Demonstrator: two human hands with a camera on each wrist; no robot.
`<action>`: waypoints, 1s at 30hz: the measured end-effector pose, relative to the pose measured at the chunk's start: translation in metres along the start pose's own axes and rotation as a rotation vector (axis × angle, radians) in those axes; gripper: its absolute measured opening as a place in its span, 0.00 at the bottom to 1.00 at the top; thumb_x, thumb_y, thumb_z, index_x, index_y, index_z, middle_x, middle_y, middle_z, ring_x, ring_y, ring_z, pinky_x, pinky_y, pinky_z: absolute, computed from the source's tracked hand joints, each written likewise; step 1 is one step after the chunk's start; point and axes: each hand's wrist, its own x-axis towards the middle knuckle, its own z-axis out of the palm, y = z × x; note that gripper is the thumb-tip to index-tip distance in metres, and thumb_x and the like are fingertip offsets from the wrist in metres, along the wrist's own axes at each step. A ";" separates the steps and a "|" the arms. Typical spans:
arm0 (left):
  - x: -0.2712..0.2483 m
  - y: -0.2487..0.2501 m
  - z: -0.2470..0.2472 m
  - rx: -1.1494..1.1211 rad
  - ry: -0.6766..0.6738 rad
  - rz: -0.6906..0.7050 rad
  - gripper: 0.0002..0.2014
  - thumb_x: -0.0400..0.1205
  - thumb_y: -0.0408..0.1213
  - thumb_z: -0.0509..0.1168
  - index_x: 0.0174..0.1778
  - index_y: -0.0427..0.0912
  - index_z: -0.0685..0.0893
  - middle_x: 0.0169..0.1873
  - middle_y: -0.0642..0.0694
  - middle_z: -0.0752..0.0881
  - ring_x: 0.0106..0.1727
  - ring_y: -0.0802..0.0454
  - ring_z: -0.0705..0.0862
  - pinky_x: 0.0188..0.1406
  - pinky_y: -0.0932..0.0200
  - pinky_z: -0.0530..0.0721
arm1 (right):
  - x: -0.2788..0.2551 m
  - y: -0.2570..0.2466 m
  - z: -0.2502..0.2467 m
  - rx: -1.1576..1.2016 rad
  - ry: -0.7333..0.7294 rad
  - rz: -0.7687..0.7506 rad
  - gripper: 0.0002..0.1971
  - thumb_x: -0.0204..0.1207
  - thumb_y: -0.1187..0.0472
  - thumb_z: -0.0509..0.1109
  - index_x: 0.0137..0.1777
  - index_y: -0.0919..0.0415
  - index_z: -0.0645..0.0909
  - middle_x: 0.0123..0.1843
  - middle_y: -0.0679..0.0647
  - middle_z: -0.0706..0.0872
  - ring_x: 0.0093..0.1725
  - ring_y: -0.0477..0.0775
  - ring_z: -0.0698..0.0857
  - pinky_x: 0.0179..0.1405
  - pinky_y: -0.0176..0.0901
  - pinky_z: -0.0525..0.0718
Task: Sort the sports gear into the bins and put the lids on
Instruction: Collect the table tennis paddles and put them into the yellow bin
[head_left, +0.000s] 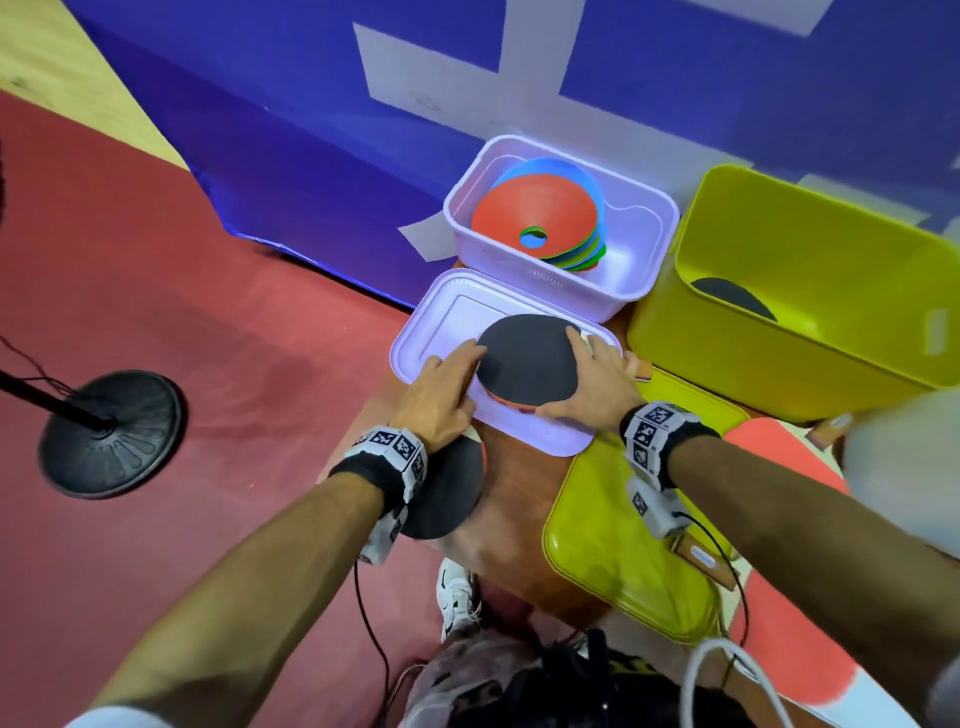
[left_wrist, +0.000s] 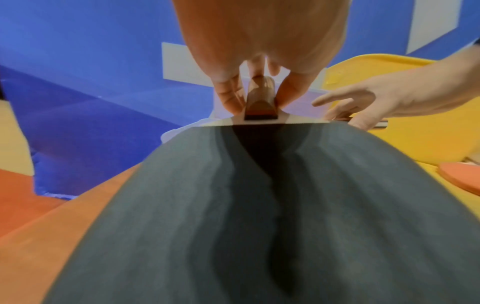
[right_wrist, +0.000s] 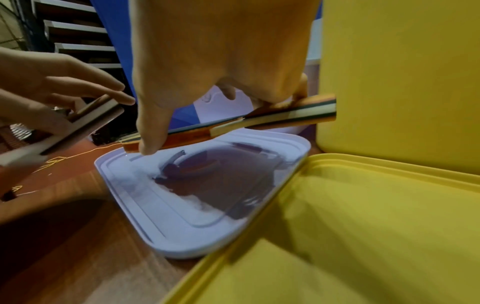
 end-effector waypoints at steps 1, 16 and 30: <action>0.003 0.010 0.002 0.018 -0.018 0.042 0.35 0.70 0.25 0.61 0.77 0.45 0.70 0.71 0.47 0.75 0.49 0.45 0.69 0.55 0.41 0.78 | -0.007 0.008 -0.002 0.004 0.014 0.013 0.69 0.44 0.21 0.66 0.85 0.49 0.45 0.81 0.56 0.62 0.80 0.61 0.62 0.77 0.69 0.54; 0.047 0.126 0.117 0.288 -0.277 0.299 0.35 0.76 0.20 0.58 0.79 0.50 0.66 0.82 0.45 0.64 0.64 0.35 0.72 0.58 0.43 0.75 | -0.148 0.148 -0.007 0.033 0.017 0.385 0.65 0.60 0.25 0.73 0.87 0.55 0.42 0.86 0.60 0.51 0.83 0.65 0.54 0.78 0.69 0.46; 0.042 0.193 0.137 0.187 -0.263 0.384 0.57 0.64 0.68 0.75 0.85 0.55 0.53 0.85 0.39 0.50 0.84 0.39 0.55 0.82 0.40 0.58 | -0.190 0.189 -0.044 0.110 0.250 0.244 0.64 0.53 0.20 0.67 0.86 0.52 0.51 0.84 0.60 0.57 0.83 0.59 0.54 0.79 0.62 0.46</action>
